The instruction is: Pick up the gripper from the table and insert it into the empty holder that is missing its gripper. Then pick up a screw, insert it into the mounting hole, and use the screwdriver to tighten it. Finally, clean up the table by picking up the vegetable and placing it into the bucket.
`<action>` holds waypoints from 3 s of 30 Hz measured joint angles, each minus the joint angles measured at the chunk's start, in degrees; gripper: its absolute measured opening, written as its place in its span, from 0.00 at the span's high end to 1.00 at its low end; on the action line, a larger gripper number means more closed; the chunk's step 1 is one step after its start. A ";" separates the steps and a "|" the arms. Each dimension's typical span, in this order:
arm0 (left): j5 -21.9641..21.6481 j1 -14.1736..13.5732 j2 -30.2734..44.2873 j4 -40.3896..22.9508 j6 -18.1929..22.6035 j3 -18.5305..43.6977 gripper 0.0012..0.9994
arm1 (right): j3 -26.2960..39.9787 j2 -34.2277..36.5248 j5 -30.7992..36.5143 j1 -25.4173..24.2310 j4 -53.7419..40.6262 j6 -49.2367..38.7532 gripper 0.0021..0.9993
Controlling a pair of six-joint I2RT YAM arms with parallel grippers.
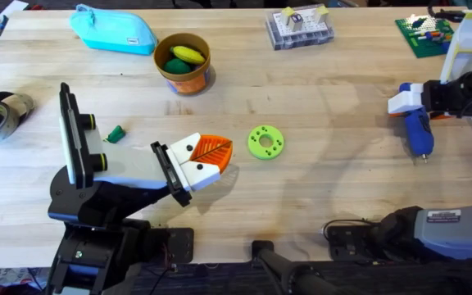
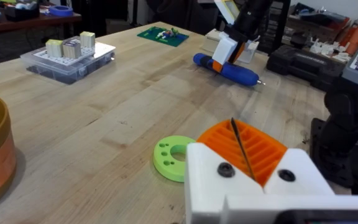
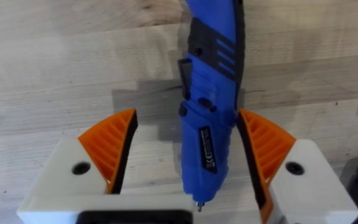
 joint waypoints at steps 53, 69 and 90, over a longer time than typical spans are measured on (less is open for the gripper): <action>0.00 0.00 0.00 0.11 -0.38 0.02 0.99 | 1.91 9.66 2.51 0.04 11.13 -1.53 0.98; 0.00 0.00 0.00 0.11 -0.38 0.02 0.99 | 3.34 -9.88 3.50 -0.22 8.46 5.07 0.98; 0.00 0.00 0.00 0.07 -0.40 0.02 0.99 | 1.79 -17.12 3.49 2.17 -0.18 9.69 0.98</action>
